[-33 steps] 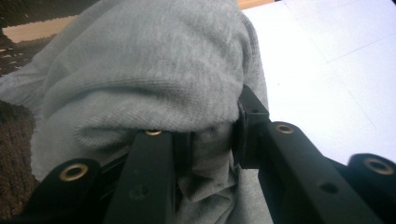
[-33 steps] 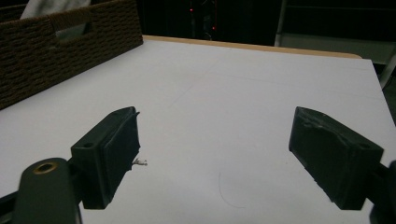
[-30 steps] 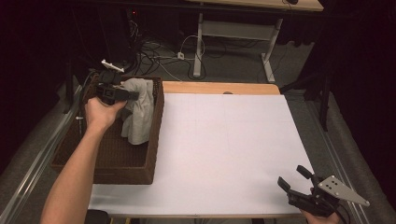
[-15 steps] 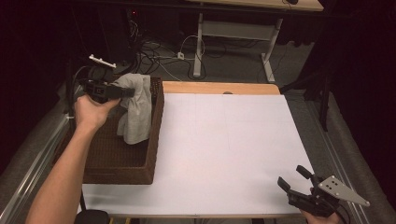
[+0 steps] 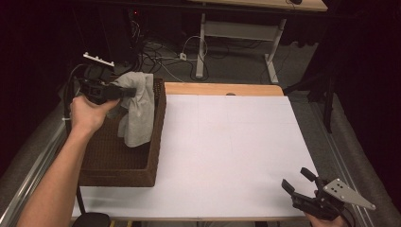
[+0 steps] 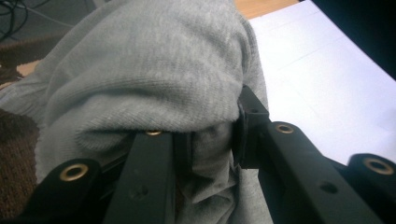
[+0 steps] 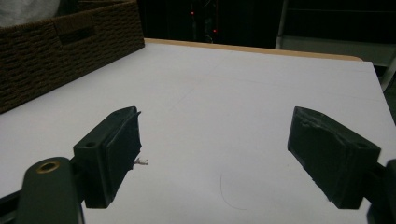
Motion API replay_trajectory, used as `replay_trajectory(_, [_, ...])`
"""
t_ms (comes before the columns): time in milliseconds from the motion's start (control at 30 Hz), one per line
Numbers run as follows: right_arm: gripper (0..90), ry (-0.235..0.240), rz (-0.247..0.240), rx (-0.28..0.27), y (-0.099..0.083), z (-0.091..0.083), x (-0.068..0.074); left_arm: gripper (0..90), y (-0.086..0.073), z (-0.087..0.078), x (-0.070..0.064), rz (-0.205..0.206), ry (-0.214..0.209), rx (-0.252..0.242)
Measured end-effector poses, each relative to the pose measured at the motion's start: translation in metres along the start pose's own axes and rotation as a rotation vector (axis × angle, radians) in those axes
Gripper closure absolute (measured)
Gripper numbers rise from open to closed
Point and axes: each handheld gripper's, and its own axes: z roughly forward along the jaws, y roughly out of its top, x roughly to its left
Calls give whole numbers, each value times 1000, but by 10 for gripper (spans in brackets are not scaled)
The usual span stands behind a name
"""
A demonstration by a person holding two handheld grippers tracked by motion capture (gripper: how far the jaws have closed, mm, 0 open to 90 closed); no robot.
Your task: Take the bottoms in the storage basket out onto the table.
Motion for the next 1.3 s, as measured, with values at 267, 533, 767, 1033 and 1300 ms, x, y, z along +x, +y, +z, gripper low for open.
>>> replay_trajectory(267, [179, 1, 3, -1, 0, 0, 0, 711, 9, -12, -9, 16, -38, -30])
replay_trajectory(533, [179, 1, 4, -1, 0, 0, 0, 713, 15, -24, -24, -9, -88, -44])
replay_trajectory(767, [180, -2, 2, -2, 0, 0, 0, 714, 21, -25, -37, 22, -113, -47])
replay_trajectory(1033, [181, 1, 2, -1, 0, 0, 0, 714, 33, -20, -59, 74, -155, -51])
replay_trajectory(1300, [181, -1, 5, -4, 0, 0, -1, 714, 44, -9, -80, 117, -198, -46])
